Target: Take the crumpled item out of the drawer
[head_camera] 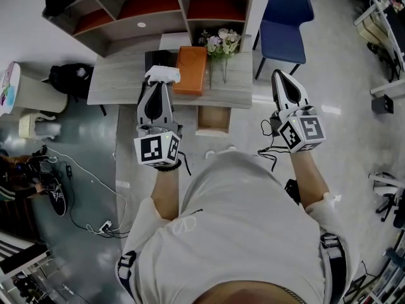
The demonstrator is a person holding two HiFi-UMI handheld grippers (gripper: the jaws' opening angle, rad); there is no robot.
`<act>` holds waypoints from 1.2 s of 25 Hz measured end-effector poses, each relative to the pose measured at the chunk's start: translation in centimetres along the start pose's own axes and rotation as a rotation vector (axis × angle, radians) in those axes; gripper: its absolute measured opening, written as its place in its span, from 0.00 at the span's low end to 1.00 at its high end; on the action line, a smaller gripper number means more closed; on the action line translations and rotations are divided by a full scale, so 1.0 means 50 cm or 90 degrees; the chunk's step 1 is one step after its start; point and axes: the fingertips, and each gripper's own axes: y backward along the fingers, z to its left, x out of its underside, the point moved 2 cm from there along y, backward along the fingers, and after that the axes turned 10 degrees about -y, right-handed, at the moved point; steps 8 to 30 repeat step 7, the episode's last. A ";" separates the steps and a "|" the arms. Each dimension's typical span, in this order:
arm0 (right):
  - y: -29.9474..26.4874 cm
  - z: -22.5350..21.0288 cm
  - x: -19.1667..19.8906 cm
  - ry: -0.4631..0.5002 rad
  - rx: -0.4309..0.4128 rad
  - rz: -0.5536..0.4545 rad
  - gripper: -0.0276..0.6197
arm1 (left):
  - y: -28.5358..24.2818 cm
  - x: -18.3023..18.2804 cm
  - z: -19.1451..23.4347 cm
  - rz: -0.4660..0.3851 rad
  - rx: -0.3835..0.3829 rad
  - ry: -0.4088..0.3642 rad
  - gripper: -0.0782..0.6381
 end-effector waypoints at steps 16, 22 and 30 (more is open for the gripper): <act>-0.001 -0.001 0.010 -0.010 0.002 0.003 0.04 | 0.005 0.008 0.002 0.005 -0.002 0.002 0.10; -0.001 -0.001 0.010 -0.010 0.002 0.003 0.04 | 0.005 0.008 0.002 0.005 -0.002 0.002 0.10; -0.001 -0.001 0.010 -0.010 0.002 0.003 0.04 | 0.005 0.008 0.002 0.005 -0.002 0.002 0.10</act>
